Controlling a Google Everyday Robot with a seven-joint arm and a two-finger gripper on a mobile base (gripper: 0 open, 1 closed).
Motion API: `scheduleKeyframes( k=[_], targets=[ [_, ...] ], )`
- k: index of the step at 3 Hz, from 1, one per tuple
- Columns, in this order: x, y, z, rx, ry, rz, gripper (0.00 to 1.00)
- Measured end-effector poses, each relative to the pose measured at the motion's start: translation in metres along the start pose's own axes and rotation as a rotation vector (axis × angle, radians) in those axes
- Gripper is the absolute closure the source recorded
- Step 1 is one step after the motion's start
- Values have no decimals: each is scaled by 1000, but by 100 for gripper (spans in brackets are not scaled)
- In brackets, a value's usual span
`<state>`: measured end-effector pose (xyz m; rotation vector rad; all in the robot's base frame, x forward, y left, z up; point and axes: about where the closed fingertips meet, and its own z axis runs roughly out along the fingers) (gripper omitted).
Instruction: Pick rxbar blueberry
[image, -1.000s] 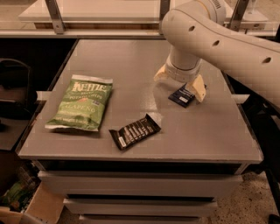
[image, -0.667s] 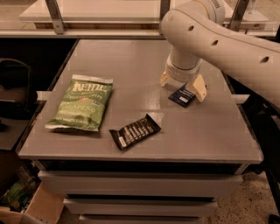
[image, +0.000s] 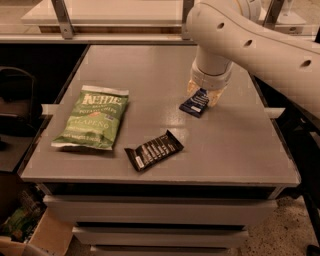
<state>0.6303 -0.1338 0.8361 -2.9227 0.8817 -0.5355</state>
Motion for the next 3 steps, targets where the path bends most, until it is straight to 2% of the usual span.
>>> scheduleKeyframes(
  k=[1,3],
  targets=[
    [2,-2,-5,-5,7,-2,100],
    [15,-9,-32,18,23,0,100]
  ],
)
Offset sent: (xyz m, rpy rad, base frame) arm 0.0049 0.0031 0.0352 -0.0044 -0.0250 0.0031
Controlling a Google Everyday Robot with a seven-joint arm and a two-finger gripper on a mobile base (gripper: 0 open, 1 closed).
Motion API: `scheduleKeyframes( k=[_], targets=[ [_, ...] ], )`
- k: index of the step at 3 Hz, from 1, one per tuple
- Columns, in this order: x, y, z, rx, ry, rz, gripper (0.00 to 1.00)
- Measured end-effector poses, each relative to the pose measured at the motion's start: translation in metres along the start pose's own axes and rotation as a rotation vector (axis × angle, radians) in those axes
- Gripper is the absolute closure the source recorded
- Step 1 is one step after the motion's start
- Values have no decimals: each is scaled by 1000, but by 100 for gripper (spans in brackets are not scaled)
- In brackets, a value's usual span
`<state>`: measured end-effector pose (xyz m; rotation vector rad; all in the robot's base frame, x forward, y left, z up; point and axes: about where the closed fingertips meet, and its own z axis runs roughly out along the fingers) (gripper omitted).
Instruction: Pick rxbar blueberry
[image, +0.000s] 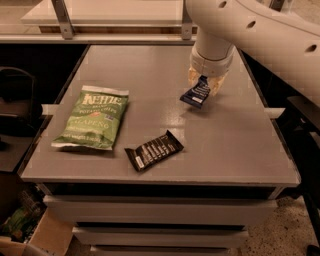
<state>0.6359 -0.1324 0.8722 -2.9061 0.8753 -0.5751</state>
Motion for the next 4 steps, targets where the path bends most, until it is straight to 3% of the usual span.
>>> scheduleKeyframes(
  k=[2,4],
  targets=[
    [12,-7,-22,34,1,37,100],
    [11,-8,-28,26,-17,29,100]
  ],
)
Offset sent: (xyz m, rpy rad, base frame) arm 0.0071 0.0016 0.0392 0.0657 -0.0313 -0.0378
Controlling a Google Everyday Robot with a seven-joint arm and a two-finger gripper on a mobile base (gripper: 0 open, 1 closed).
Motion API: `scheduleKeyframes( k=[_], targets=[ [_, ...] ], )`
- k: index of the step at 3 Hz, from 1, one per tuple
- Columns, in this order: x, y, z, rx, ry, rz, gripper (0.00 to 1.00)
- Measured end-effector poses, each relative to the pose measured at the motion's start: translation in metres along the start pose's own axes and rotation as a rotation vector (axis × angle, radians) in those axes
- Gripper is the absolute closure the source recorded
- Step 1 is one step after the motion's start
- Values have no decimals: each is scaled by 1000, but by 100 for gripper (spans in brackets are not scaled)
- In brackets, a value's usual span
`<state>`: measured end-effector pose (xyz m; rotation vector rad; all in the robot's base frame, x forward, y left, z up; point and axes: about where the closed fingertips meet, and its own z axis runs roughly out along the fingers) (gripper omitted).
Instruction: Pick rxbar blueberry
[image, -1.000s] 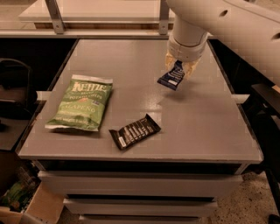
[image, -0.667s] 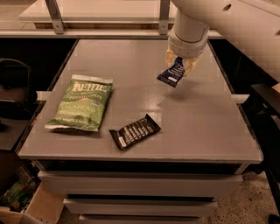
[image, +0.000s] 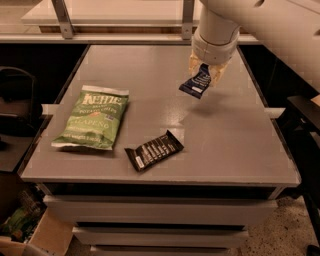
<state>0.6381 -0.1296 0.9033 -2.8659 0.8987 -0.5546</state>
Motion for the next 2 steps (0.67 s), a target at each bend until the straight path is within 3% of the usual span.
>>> scheduleKeyframes(
  k=[2],
  targets=[
    [-6,0,-3,-9,-4,-25,100]
  ],
)
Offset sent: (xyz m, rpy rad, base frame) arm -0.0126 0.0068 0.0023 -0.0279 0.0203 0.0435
